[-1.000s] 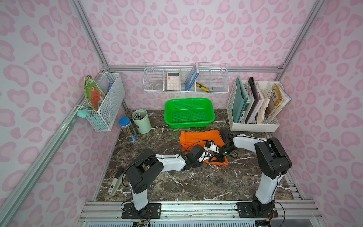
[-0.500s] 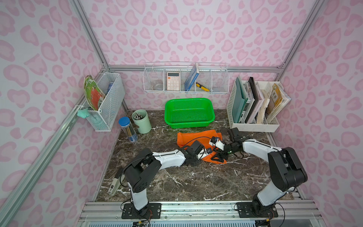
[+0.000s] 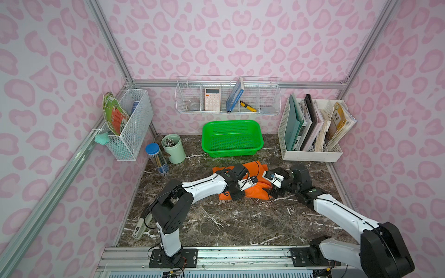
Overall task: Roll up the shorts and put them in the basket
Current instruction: Roll the shorts at the center of the board.
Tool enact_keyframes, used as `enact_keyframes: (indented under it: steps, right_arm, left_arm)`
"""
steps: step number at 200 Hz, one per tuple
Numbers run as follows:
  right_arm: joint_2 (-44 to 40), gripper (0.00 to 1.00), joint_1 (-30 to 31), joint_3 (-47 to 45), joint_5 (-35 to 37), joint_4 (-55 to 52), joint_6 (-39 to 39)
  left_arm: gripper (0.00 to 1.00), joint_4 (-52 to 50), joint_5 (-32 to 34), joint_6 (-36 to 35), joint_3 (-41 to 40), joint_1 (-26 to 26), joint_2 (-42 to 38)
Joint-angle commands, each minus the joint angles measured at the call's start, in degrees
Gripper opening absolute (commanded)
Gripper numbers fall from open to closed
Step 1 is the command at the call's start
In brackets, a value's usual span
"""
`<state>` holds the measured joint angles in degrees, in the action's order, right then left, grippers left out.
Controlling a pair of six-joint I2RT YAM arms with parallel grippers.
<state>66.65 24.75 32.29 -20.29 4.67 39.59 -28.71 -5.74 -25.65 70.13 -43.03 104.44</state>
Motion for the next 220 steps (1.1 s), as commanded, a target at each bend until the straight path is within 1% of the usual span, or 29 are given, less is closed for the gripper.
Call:
enact_keyframes:
  steps: [1,26,41,64,94,140,171,191,220]
  right_arm:
    - [-4.0,0.98,3.4,-3.3,7.0,5.9,5.0]
    - [-7.5,0.98,7.5,-5.6,8.8,6.3,6.9]
    - [-8.3,0.98,11.6,-6.7,11.5,6.5,8.9]
    - [-7.4,0.98,17.2,-8.0,16.3,7.3,11.2]
    - [-5.0,0.98,20.9,-9.2,18.4,8.2,11.7]
    - [0.5,0.98,21.6,-9.6,20.9,10.7,12.9]
    - [6.5,0.98,21.5,-9.1,23.2,14.1,14.0]
    - [9.6,0.97,20.7,-8.7,22.1,17.1,14.3]
    - [13.9,0.91,18.9,-7.1,20.2,18.4,14.5]
  left_arm:
    - [0.24,-9.3,-7.7,1.0,3.0,1.0,1.6]
    - [0.24,-14.5,-12.8,0.9,6.5,2.1,4.8]
    - [0.24,-17.4,-15.4,1.0,9.0,2.7,6.9]
    - [0.24,-19.5,-17.9,1.4,10.9,3.5,8.7]
    - [0.23,-19.4,-20.8,2.2,10.1,5.0,7.9]
    - [0.24,-19.3,-22.9,2.8,8.9,6.6,6.7]
    - [0.24,-19.0,-24.9,3.2,8.8,7.1,7.0]
    - [0.24,-18.9,-25.3,3.3,8.6,7.1,7.3]
    - [0.24,-18.9,-25.2,3.3,8.4,7.2,7.0]
